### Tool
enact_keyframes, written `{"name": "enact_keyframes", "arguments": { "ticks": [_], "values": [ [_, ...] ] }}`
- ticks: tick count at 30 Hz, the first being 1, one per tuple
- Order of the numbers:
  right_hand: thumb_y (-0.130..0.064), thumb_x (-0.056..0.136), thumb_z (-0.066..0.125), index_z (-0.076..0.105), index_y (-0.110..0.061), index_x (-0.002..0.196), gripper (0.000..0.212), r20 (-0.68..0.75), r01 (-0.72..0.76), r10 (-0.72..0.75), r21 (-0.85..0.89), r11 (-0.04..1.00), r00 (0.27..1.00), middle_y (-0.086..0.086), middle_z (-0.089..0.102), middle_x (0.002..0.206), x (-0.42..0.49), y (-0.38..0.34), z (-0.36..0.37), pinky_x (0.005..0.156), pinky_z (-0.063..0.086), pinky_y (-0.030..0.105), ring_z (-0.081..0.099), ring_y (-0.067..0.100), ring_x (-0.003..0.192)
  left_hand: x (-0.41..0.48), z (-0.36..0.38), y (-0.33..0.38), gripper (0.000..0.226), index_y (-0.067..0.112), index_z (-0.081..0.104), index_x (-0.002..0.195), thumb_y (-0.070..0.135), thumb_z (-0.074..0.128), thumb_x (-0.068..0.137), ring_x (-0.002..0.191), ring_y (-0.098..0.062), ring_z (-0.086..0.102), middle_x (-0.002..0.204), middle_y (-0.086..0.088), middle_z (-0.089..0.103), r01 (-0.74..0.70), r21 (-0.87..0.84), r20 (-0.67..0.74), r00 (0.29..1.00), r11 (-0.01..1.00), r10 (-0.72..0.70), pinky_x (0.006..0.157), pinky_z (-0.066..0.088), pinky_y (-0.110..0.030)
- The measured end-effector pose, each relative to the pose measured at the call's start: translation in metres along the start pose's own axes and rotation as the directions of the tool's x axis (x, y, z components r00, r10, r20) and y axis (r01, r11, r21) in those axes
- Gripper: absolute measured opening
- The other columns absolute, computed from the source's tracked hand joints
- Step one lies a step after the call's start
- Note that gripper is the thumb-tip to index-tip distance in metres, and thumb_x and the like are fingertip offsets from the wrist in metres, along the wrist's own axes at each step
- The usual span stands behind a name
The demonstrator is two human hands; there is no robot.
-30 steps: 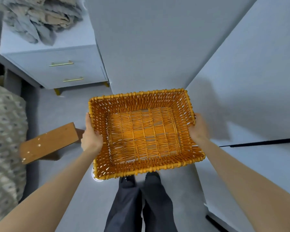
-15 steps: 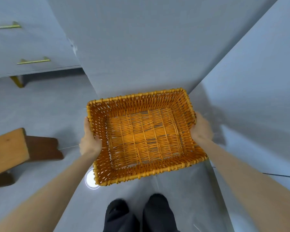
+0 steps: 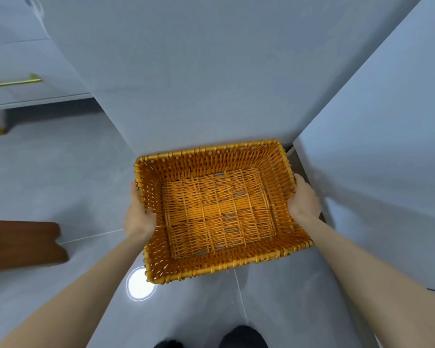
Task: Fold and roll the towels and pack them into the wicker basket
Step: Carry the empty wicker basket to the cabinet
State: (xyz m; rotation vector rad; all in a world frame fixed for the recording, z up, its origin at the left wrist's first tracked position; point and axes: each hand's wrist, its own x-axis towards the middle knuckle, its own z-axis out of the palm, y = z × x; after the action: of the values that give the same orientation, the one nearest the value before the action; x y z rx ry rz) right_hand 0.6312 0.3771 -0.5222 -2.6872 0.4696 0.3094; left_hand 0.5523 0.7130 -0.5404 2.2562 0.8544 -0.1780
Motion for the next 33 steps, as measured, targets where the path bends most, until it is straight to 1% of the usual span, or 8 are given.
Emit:
{"name": "enact_keyframes", "arguments": {
  "ticks": [6,11,14,19,26,28,31,33],
  "values": [
    [-0.044,0.097,0.038,0.043,-0.030,0.132,0.038,-0.029,0.020,-0.020,0.017,1.000,0.999,0.009,0.058,0.121,0.006,-0.003,0.007,0.088,0.045,0.047,0.054,0.036,0.110,0.002,0.006,-0.003,0.072,0.027,0.000,0.153,0.007,0.041,0.098,0.080,-0.032,0.059,0.110,-0.019,0.064,0.005,0.039,-0.013,1.000,0.999,-0.005,0.067,0.045,-0.038],
    [-0.040,0.097,0.043,0.028,-0.023,0.147,0.055,0.107,-0.006,0.014,-0.078,0.997,0.994,0.012,0.048,0.137,-0.001,-0.010,-0.008,0.099,0.043,0.049,0.046,0.036,0.124,-0.002,-0.006,0.010,0.068,0.026,0.004,0.152,0.008,0.040,0.098,0.095,-0.039,0.061,0.119,-0.019,0.060,0.033,0.005,0.079,0.996,0.999,-0.034,0.078,0.050,-0.045],
    [-0.028,0.097,0.041,0.038,-0.020,0.142,0.046,0.123,0.009,0.006,-0.115,0.993,0.992,0.013,0.052,0.132,-0.020,-0.027,-0.033,0.099,0.043,0.052,0.047,0.036,0.121,-0.016,-0.028,0.030,0.062,0.026,0.014,0.150,0.012,0.041,0.096,0.105,-0.039,0.057,0.128,-0.019,0.053,0.069,0.010,0.173,0.982,0.998,-0.070,0.089,0.049,-0.050],
    [-0.021,0.095,0.043,0.045,-0.017,0.137,0.042,0.180,0.049,-0.035,-0.077,0.996,0.983,0.011,0.049,0.133,-0.074,-0.073,-0.113,0.101,0.040,0.047,0.043,0.032,0.124,-0.058,-0.103,0.087,0.058,0.020,0.020,0.151,0.016,0.040,0.097,0.123,-0.037,0.047,0.144,-0.019,0.039,0.114,0.035,0.243,0.963,0.993,-0.119,0.099,0.040,-0.044],
    [-0.017,0.094,0.042,0.045,-0.021,0.136,0.042,0.238,0.186,-0.174,-0.028,0.982,0.956,0.005,0.050,0.137,-0.157,-0.167,-0.262,0.099,0.041,0.042,0.043,0.028,0.125,-0.124,-0.265,0.193,0.056,0.014,0.026,0.149,0.006,0.040,0.096,0.126,-0.032,0.045,0.146,-0.017,0.040,0.068,-0.039,0.243,0.968,0.997,-0.056,0.091,0.040,-0.034],
    [-0.018,0.094,0.042,0.048,-0.022,0.133,0.039,0.241,0.223,-0.223,0.024,0.974,0.945,0.003,0.055,0.130,-0.182,-0.201,-0.309,0.097,0.043,0.041,0.050,0.024,0.118,-0.145,-0.319,0.225,0.056,0.014,0.027,0.149,0.007,0.041,0.095,0.118,-0.029,0.051,0.146,-0.015,0.040,0.044,-0.074,0.220,0.975,0.996,-0.027,0.086,0.043,-0.029],
    [-0.018,0.094,0.042,0.052,-0.021,0.128,0.035,0.269,0.286,-0.300,0.092,0.954,0.915,0.001,0.060,0.123,-0.218,-0.248,-0.374,0.086,0.046,0.031,0.056,0.019,0.108,-0.175,-0.391,0.266,0.056,0.014,0.028,0.148,0.006,0.041,0.095,0.073,-0.008,0.048,0.143,-0.014,0.044,0.021,-0.117,0.168,0.986,0.993,-0.001,0.055,0.039,-0.010],
    [-0.019,0.096,0.042,0.051,-0.021,0.128,0.034,0.291,0.335,-0.353,0.112,0.935,0.889,0.001,0.059,0.124,-0.241,-0.279,-0.417,0.083,0.044,0.028,0.056,0.019,0.109,-0.197,-0.439,0.290,0.054,0.014,0.030,0.148,0.007,0.041,0.095,0.074,-0.007,0.048,0.143,-0.013,0.044,0.007,-0.146,0.141,0.990,0.989,0.014,0.060,0.037,-0.012]
  ]
}}
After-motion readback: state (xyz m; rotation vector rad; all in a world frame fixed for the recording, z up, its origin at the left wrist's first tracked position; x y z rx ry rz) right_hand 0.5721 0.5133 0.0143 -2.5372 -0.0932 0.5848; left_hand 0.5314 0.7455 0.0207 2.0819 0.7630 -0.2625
